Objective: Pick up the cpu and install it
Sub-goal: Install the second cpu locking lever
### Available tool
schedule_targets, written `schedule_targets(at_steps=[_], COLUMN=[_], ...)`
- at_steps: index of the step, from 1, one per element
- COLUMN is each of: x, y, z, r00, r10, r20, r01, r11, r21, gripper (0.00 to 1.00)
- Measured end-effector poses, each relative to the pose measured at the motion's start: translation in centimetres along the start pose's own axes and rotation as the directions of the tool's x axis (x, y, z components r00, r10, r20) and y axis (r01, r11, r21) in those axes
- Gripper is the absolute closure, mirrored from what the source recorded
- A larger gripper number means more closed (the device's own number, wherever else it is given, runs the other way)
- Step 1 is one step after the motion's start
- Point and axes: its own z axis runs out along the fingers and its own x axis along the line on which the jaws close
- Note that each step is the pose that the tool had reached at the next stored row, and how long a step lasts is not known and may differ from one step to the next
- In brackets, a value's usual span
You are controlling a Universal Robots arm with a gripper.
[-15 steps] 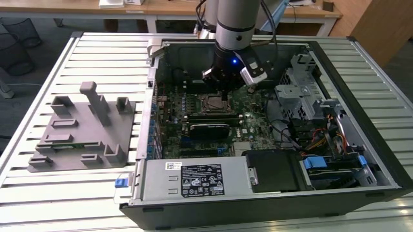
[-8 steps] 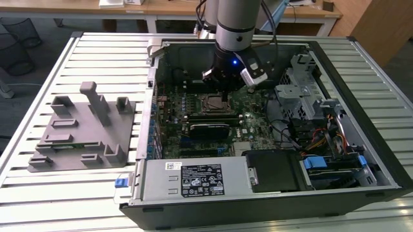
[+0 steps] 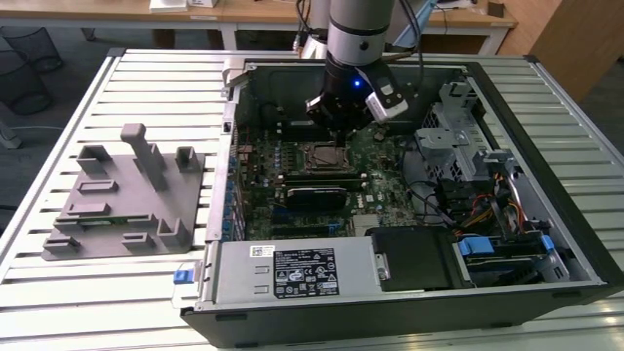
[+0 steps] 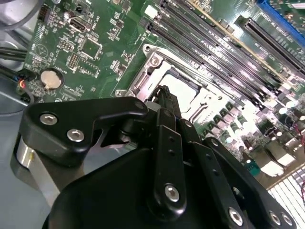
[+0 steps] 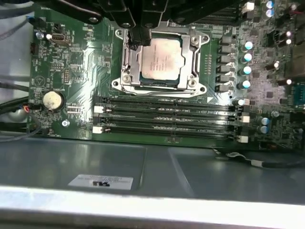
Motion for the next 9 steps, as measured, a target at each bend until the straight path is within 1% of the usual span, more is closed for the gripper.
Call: schedule_targets(at_steps=[3,9], x=[0.01,0.09], y=[-0.24,-1.96], z=[-0.01,-0.03], r00=[1.0000,1.0000], r10=[0.000,0.000], r20=[0.0001,0.0001], r01=[0.000,0.000], r11=[1.0000,1.0000], r21=[-0.0001,-0.0001], gripper=[0.89,0.89])
